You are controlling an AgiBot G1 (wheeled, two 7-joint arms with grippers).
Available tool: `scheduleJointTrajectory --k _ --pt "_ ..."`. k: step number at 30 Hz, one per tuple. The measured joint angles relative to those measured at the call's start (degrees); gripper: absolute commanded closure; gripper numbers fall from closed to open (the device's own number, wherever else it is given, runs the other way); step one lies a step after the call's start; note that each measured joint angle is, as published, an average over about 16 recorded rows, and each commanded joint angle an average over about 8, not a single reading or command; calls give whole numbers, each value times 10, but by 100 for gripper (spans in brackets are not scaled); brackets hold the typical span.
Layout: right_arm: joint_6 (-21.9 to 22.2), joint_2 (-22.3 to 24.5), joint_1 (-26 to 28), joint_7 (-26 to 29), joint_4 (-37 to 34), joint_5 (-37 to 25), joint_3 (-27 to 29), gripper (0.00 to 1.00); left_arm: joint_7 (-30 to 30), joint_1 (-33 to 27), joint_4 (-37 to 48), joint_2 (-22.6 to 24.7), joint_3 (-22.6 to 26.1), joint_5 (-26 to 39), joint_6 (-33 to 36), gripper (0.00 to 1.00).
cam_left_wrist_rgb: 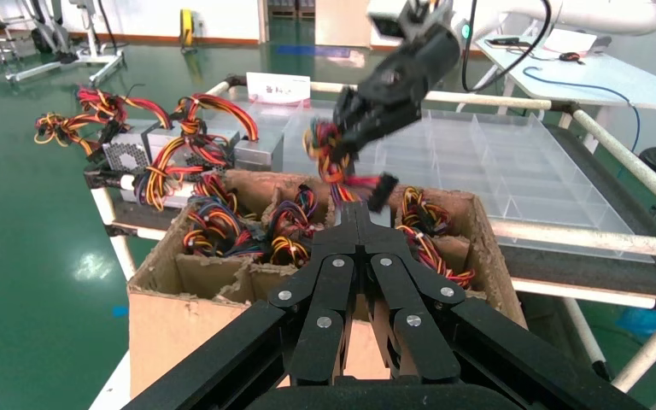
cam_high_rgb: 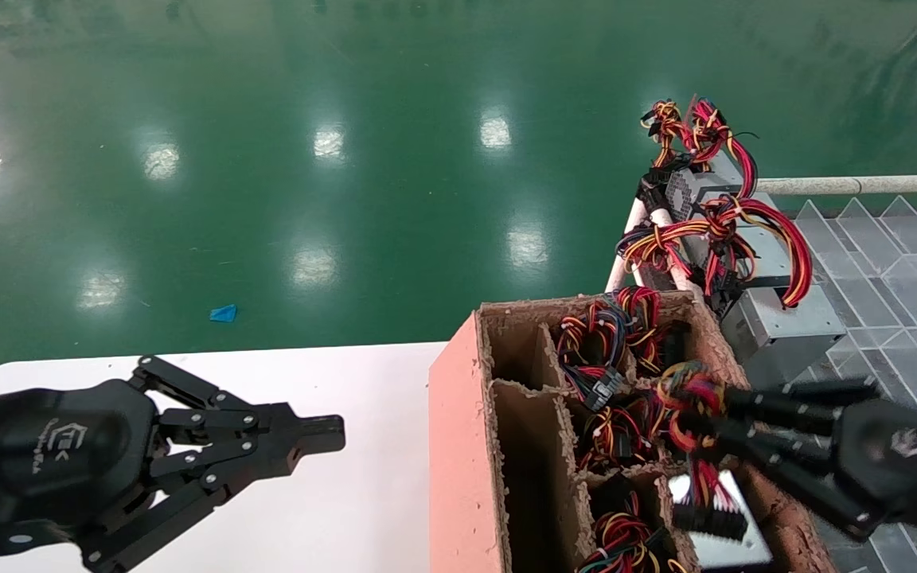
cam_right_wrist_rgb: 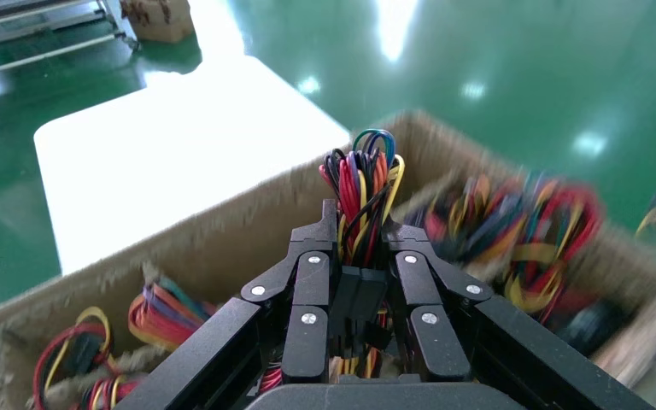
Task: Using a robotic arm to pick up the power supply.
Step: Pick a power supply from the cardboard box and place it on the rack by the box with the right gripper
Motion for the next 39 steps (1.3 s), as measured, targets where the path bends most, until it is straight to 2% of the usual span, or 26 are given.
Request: scheduleJointTrajectory --k 10,21,30,39 --pt "-20 27 -12 -84 28 63 77 100 0 0 0 0 0 0 0 100" --pt "-30 62 -59 -147 37 113 182 100 0 0 0 0 0 0 0 100" --pt "-33 66 -118 -164 17 113 286 100 0 0 0 0 0 0 0 100" --pt "-46 39 -202 -143 -17 67 431 100 0 0 0 0 0 0 0 100"
